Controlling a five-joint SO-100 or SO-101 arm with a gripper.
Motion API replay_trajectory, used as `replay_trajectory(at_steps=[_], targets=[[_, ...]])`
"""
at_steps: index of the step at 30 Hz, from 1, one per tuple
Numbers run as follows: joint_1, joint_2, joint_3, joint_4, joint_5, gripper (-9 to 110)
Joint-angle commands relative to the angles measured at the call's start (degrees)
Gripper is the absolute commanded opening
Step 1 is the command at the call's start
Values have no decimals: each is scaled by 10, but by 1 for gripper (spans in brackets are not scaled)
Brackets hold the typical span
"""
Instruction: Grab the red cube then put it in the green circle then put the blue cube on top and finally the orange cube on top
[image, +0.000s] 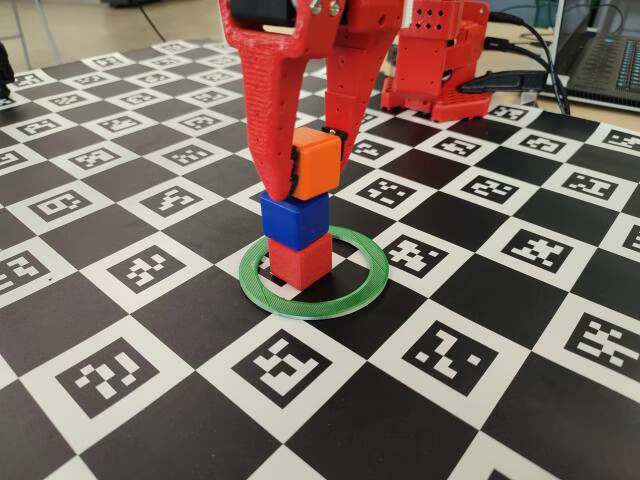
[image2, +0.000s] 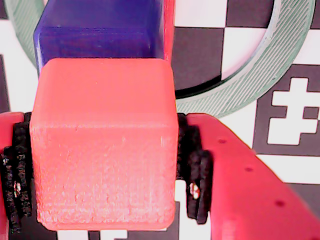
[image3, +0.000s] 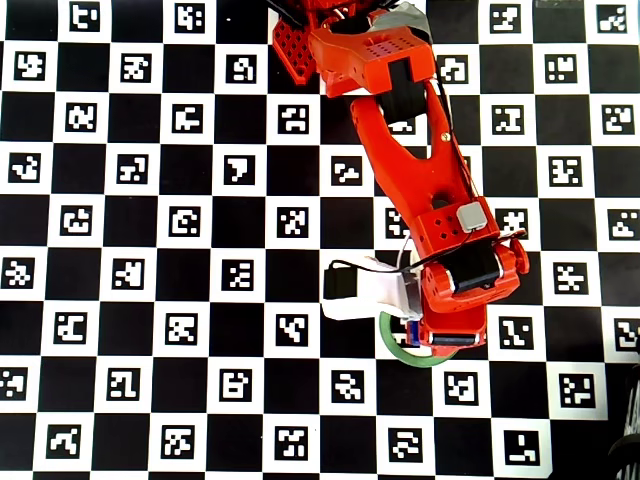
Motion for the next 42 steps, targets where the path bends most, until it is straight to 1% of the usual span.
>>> replay_trajectory(at_steps=[1, 7, 11, 16, 20, 31, 35, 42], targets=[[8, 25, -12, -5, -4, 1], [10, 25, -11, -5, -6, 2], [11, 25, -9, -5, -7, 5], [11, 26, -6, -5, -9, 16], [10, 27, -4, -4, -8, 27], [10, 51, 5, 7, -9, 41], [9, 94, 32, 13, -10, 43], [-3, 186, 43, 50, 2, 44]])
